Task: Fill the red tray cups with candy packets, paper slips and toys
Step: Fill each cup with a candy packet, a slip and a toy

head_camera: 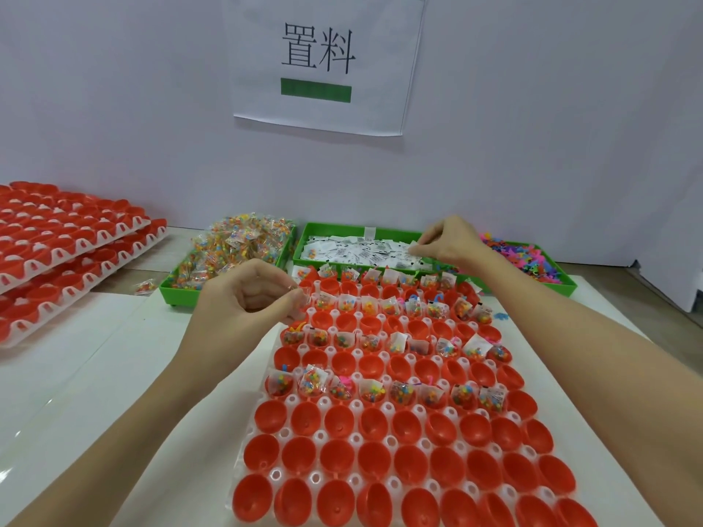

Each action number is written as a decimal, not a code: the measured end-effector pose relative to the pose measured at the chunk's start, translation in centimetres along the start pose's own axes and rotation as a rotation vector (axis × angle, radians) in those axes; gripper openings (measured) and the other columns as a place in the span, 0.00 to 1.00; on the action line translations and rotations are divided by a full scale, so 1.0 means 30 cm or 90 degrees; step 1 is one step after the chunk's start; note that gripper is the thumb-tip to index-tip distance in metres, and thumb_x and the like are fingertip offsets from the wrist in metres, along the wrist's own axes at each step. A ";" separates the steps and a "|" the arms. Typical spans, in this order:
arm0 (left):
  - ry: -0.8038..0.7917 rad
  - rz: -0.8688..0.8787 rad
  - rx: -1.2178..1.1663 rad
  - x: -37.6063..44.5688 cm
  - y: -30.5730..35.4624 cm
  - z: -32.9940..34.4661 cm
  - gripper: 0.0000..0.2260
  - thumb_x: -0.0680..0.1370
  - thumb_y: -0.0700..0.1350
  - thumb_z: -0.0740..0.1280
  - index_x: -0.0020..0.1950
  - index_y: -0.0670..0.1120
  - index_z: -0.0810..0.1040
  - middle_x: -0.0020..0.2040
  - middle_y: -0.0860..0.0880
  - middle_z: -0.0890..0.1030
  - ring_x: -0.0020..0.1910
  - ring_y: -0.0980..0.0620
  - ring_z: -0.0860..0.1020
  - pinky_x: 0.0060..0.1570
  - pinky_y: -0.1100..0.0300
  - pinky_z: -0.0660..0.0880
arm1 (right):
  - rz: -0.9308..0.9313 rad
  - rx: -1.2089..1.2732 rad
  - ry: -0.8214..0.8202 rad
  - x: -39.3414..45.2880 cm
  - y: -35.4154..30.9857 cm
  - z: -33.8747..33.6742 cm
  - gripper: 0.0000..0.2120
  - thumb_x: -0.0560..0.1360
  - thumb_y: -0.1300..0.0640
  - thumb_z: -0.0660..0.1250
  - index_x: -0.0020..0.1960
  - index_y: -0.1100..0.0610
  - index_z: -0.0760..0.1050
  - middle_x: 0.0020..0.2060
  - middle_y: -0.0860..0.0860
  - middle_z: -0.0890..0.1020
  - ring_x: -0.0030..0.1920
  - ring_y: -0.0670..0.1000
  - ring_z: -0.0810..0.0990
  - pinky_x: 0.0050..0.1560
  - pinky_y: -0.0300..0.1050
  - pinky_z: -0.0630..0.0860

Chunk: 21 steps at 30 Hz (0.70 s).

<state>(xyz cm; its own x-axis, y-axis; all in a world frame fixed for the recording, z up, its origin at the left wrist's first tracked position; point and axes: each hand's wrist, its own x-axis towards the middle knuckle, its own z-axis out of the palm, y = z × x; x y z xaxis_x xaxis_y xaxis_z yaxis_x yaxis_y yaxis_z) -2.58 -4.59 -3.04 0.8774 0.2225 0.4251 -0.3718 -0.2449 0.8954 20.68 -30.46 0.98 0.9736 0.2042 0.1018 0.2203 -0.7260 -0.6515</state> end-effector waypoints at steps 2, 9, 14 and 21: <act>-0.002 -0.005 0.002 -0.003 0.003 0.003 0.05 0.75 0.37 0.76 0.48 0.40 0.81 0.41 0.41 0.87 0.39 0.41 0.86 0.43 0.54 0.84 | -0.006 0.036 0.020 -0.023 0.010 -0.015 0.09 0.71 0.54 0.80 0.40 0.57 0.82 0.40 0.53 0.84 0.46 0.52 0.83 0.54 0.49 0.80; -0.018 -0.029 0.008 -0.017 0.014 0.018 0.05 0.74 0.39 0.77 0.47 0.41 0.82 0.40 0.42 0.87 0.39 0.42 0.87 0.43 0.54 0.84 | 0.016 0.097 0.046 -0.064 0.052 -0.023 0.10 0.74 0.57 0.78 0.48 0.64 0.83 0.36 0.56 0.86 0.30 0.46 0.83 0.31 0.36 0.79; -0.049 -0.099 -0.079 -0.027 0.042 0.031 0.07 0.76 0.38 0.74 0.52 0.38 0.81 0.44 0.40 0.88 0.44 0.40 0.87 0.43 0.57 0.84 | 0.033 0.280 0.037 -0.143 0.022 -0.042 0.09 0.77 0.65 0.73 0.56 0.67 0.81 0.47 0.64 0.86 0.40 0.53 0.87 0.32 0.33 0.78; -0.140 -0.163 -0.176 -0.065 0.105 0.082 0.06 0.78 0.40 0.71 0.53 0.38 0.81 0.48 0.36 0.87 0.50 0.39 0.87 0.47 0.54 0.84 | -0.090 0.366 0.023 -0.500 -0.087 -0.032 0.05 0.76 0.59 0.75 0.51 0.57 0.84 0.39 0.52 0.87 0.38 0.47 0.86 0.38 0.33 0.79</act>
<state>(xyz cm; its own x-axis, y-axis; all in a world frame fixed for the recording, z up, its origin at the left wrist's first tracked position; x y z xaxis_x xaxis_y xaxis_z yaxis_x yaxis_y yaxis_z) -4.71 -8.11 -1.37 0.9843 0.0302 0.1737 -0.1752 0.0611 0.9826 5.56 -32.26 1.88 0.9410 0.2426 0.2358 0.2899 -0.2188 -0.9317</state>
